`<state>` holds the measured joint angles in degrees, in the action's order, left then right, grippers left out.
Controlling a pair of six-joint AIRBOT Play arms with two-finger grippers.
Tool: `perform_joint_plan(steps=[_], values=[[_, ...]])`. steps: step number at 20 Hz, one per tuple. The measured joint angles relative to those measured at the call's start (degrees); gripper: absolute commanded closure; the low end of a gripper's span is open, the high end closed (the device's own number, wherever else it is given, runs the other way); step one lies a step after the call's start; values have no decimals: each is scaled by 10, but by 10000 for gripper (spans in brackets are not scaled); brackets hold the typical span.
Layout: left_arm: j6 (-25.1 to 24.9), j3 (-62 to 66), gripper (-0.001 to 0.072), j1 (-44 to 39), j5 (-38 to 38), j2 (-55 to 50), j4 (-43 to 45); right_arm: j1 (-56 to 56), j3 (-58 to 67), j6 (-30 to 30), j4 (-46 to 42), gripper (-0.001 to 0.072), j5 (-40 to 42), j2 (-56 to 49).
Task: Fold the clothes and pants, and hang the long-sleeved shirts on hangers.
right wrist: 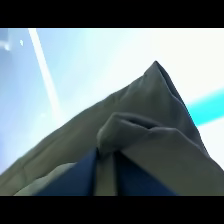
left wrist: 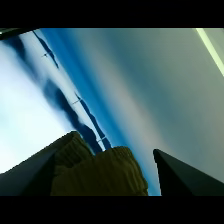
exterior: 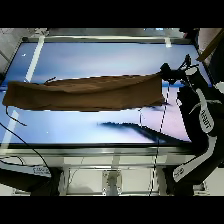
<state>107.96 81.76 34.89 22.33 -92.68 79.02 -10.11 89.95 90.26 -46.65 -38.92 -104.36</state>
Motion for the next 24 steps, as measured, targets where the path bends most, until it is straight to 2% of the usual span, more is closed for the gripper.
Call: perform_joint_plan(steps=[4, 6, 9, 13, 16, 19, 21, 24], values=[[10, 1, 2, -10, -3, 40, -1, -2, 44, 5, -12, 229, -51, -5], [-21, 1, 1, -30, -2, 73, -2, -11, 76, 5, -45, 230, -106, -6], [-137, 1, 1, -97, 38, 127, -2, -32, 125, 5, -130, 230, -209, -7], [-276, 1, 1, -238, 158, 158, -2, -67, 152, 4, -210, 228, -323, -14], [-321, 1, 1, -349, 196, 149, 2, -101, 158, -15, -185, 227, -367, -37], [-341, 1, 1, -436, 198, 123, 3, -125, 161, -46, -141, 224, -386, -71], [-348, 1, 1, -482, 194, 102, 4, -132, 162, -67, -114, 149, -394, -98], [-361, 1, 2, -524, 190, 76, 5, -138, 162, -93, -66, 145, -394, -136]])
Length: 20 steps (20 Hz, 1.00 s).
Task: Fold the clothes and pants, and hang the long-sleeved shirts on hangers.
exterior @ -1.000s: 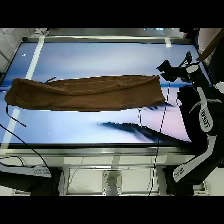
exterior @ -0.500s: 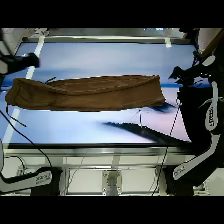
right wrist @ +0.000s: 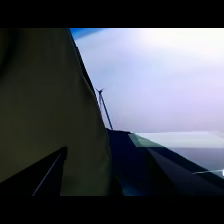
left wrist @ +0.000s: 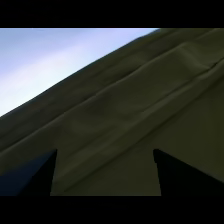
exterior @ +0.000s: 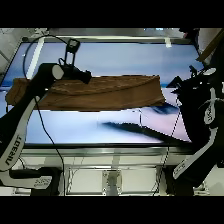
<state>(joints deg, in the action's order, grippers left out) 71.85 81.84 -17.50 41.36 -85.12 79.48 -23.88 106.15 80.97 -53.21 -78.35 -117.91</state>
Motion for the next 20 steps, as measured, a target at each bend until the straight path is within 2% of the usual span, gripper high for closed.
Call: perform_joint_plan(steps=[4, 11, 15, 16, 17, 18, 19, 20], values=[[-12, 0, 1, -25, -3, -19, 0, 3, 0, -17, 34, 146, 1, -26], [-15, 0, 1, -33, -3, -27, 0, 48, 1, -24, 43, 149, 14, -41], [-16, 0, 1, -34, -1, -28, 0, 74, 1, -24, 38, 179, 19, -45], [-16, 0, 3, -34, -1, -29, 0, 77, 1, -25, 43, 374, 19, -46], [-16, 0, 60, -34, -1, -30, 0, 80, 1, -26, 44, 626, 19, -47], [-16, 0, 314, -34, -2, -32, 0, 82, 0, -26, 45, 691, 20, -48], [-16, 0, 595, -35, -2, -37, -2, 83, 0, -26, 66, 698, 20, -48], [-16, 0, 688, -35, -3, -42, -7, 84, 1, -30, 91, 698, 20, -43]])
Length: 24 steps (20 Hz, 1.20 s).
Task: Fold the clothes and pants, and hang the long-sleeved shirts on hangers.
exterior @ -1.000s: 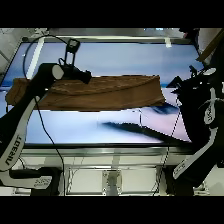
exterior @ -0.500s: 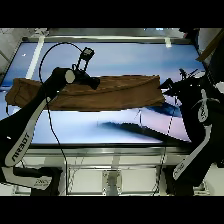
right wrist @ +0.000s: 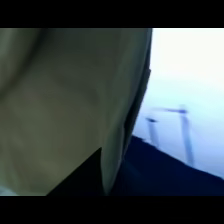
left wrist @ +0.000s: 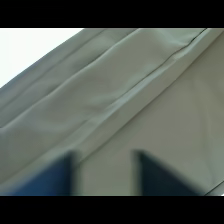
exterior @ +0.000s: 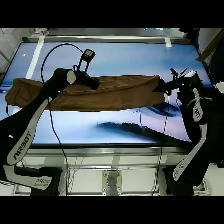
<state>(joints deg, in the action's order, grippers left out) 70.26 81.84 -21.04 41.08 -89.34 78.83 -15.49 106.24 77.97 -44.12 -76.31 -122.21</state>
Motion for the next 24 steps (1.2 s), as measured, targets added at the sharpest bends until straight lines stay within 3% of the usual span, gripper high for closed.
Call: perform_joint_plan(steps=[7, 13, 18, 24], values=[[0, 0, 685, -30, -2, -88, -162, 36, 97, -17, 193, 699, -21, 43], [0, 0, 686, -41, -2, -129, -302, 148, 135, 26, 216, 700, 0, 81], [0, 0, 685, 88, 25, -55, -326, 266, 124, 58, 149, 701, 36, 79], [-1, 0, 685, 297, 83, 59, -332, 403, 120, 78, 128, 702, 148, 19]])
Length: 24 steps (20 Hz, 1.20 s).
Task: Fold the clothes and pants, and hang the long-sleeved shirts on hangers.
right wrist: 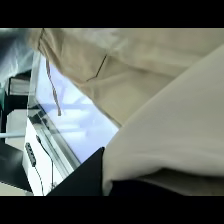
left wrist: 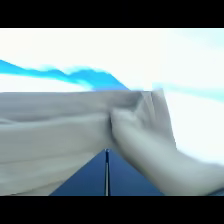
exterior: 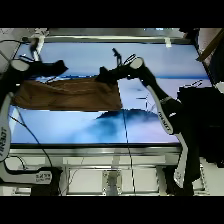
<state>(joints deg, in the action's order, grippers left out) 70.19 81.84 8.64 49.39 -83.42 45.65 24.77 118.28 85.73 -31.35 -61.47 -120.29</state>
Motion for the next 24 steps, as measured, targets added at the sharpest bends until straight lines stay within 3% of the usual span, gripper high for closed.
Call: perform_joint_plan(steps=[2, 3, 4, 5, 9, 14, 20, 24], values=[[-7, 0, 685, 51, 25, 25, -1, 34, 0, -2, 11, 699, 18, -26], [-11, 0, 686, 71, 35, 34, -1, 47, 0, -4, 15, 652, 27, -36], [-14, 0, 685, 88, 46, 41, -2, 59, 0, -5, 21, 343, 44, -44], [-17, 0, 686, 101, 56, 45, -2, 69, 0, -8, 31, 202, 65, -50], [-34, 0, 685, 126, 78, 54, -2, 73, 11, -53, 91, 205, 129, -54], [-41, 0, 685, 134, 87, 57, -3, -14, 14, -73, 75, 211, 92, -31], [-42, 0, 685, 135, 89, 57, -3, -128, -28, 12, -50, 266, -40, -21], [-42, 0, 685, 135, 90, 57, -3, -130, -47, 38, -123, 265, -57, -26]])
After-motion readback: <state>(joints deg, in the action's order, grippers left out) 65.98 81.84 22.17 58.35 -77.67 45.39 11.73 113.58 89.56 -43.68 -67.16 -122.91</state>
